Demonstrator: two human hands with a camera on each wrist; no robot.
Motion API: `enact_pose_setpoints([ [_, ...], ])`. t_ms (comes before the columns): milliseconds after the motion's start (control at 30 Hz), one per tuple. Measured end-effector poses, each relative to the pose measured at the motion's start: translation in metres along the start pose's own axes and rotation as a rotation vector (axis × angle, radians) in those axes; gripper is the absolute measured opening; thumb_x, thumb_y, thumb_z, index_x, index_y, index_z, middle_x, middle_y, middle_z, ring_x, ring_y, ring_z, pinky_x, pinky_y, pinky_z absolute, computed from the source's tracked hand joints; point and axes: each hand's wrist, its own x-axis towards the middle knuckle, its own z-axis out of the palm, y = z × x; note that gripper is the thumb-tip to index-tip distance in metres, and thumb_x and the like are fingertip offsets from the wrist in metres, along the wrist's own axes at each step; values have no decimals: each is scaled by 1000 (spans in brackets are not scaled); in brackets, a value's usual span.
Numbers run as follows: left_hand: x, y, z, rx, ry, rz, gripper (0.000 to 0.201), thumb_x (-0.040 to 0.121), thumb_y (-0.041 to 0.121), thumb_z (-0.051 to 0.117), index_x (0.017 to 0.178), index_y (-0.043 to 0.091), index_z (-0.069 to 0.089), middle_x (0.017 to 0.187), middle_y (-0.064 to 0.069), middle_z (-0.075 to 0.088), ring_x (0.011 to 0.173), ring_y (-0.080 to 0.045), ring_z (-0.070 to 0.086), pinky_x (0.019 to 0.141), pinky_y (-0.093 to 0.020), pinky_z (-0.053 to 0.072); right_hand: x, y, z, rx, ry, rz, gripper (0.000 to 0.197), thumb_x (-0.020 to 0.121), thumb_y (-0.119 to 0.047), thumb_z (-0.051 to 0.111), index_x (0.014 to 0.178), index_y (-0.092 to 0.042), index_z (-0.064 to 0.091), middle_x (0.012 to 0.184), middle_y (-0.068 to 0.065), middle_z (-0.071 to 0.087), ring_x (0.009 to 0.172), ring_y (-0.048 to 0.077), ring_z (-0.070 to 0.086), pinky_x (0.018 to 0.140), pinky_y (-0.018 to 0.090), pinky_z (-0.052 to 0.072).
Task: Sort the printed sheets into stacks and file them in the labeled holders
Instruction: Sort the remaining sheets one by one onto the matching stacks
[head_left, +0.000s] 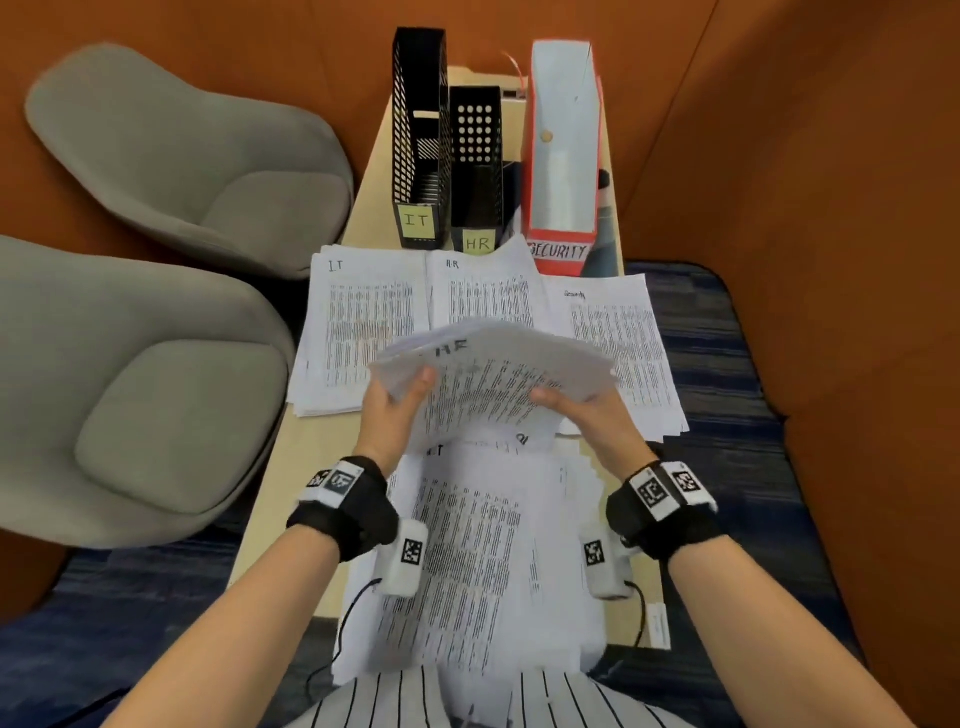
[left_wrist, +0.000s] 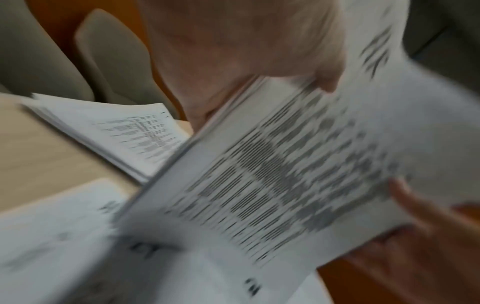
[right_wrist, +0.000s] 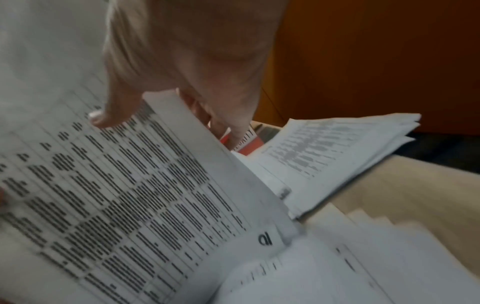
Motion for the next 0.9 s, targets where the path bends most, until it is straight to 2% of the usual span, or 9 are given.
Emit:
enact_pose_setpoints([
  [133,4,-30,11,220,-85,-142,60,81,52,64,131,22,50,132,0,56,119,-15,54,98,-34,44,11,18,15,-75,70,75,40,84,-22,74,121,-15,63,115,1,70,106,13,66,99,43,51],
  [200,9,-17,22,136,59,-96,28,87,34,64,110,18,59,109,-5,65,98,-18,62,85,-33,50,16,11,25,-75,185,59,36,88,-28,70,121,-14,64,112,1,71,105,14,66,97,42,53],
  [300,23,6,20,99,210,17,12,88,32,64,96,26,59,93,5,65,85,-9,61,74,-21,50,23,-11,21,37,347,-13,29,93,-30,62,118,-15,65,110,-1,70,103,11,66,88,27,55],
  [367,31,3,8,186,217,15,27,83,40,67,99,20,57,93,4,62,85,-13,59,75,-28,50,27,-20,7,237,450,-5,19,94,-27,61,113,-21,62,108,-7,68,100,5,63,79,16,52],
  [467,31,-18,-6,-1,86,-256,57,77,34,73,124,21,45,120,-2,60,105,-18,62,75,-29,55,26,-15,-4,462,482,133,33,96,-27,57,127,-14,54,120,0,63,111,14,61,77,15,52],
  [600,27,-27,-9,-356,115,-387,36,89,-1,52,120,18,47,126,-8,60,116,-31,57,91,-44,50,19,10,-4,695,245,305,24,99,-18,52,104,-8,72,119,13,66,118,31,58,99,47,48],
  [733,26,-16,-35,-197,213,-198,31,89,-4,49,112,15,55,111,2,66,112,-23,59,88,-33,49,17,30,-33,643,167,233,24,92,0,55,115,-3,64,124,14,65,123,31,56,107,43,43],
  [833,25,-10,-55,-140,207,-101,36,86,-5,49,114,16,57,112,0,65,109,-19,59,90,-30,49,11,39,-57,368,39,229,37,90,-2,59,127,-4,58,126,13,65,119,28,61,101,42,48],
  [900,24,-11,-60,-105,219,-67,32,85,-4,50,104,20,60,106,-2,64,101,-17,58,90,-31,46,10,42,-62,174,-35,260,35,86,-4,66,121,-5,63,118,10,70,114,30,63,93,39,53],
])
